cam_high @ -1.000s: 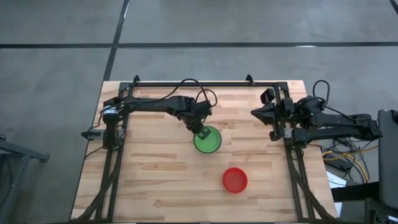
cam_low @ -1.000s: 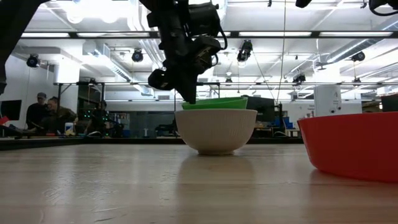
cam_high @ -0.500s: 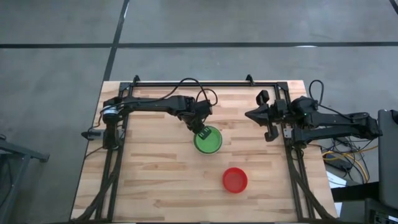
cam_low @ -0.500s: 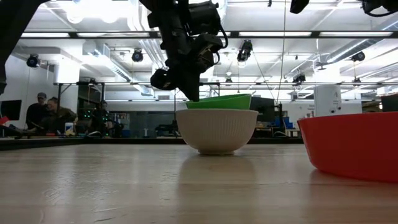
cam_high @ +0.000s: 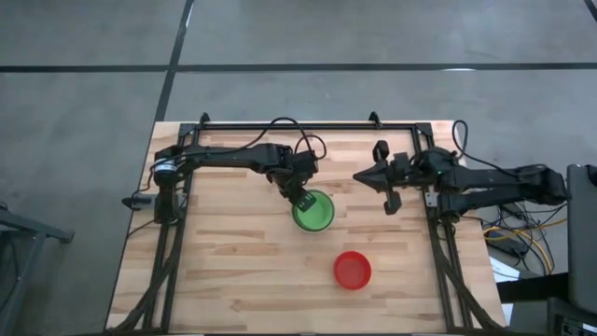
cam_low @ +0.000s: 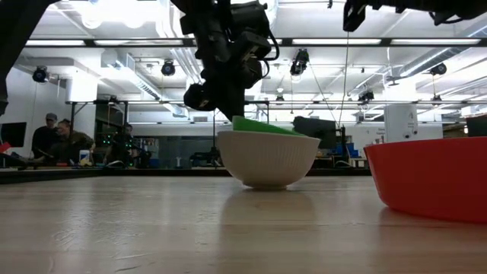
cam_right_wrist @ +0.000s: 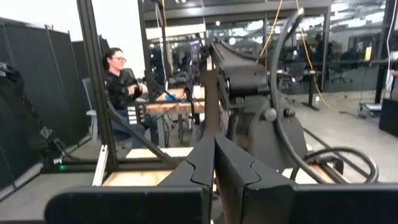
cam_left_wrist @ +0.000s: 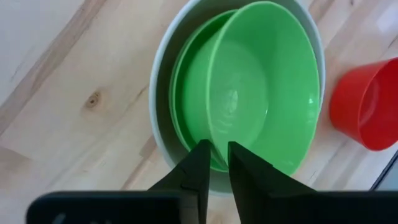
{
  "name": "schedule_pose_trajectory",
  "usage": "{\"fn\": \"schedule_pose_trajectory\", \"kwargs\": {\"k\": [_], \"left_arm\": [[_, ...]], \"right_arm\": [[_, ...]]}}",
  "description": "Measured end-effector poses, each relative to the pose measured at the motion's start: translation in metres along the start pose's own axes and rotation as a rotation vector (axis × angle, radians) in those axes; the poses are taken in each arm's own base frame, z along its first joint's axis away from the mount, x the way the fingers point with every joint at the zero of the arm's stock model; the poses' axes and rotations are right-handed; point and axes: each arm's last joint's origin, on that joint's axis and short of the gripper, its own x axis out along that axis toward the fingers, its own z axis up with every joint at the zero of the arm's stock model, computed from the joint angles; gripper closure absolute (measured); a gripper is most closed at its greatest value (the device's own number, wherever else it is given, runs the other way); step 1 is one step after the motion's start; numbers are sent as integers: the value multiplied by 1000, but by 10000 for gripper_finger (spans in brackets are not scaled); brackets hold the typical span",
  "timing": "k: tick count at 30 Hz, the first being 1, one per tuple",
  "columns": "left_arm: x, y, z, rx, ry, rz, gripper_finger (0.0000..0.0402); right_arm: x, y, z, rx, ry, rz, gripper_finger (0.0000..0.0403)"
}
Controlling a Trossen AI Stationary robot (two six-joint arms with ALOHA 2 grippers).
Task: Nest bowls inside each other
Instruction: Stack the green bowl on the green bowl
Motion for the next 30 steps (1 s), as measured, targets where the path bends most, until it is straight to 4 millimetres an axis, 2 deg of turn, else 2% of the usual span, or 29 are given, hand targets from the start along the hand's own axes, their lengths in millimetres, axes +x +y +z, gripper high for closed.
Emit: {"fn": "schedule_pose_trajectory", "kwargs": {"k": [6,13,17,20,25,30], "left_arm": [[0,0,0,4,11,-15,318],[-5,-1,-3,19,33,-25,318],[-6,-1,-2,17,29,-25,318],[-7,-2,-2,18,24,-28,319],[-7,-1,-1,15,9,-5,319],[-7,-1,-1,5,0,10,319]], "right_arm": [[11,-4,-13,13,67,-9,394],[25,-9,-33,30,158,-20,394],[34,-12,-46,-126,203,-12,394],[39,-14,-51,-116,222,-12,394],[43,-11,-45,-127,202,22,394],[39,-7,-25,-178,126,68,394]]}}
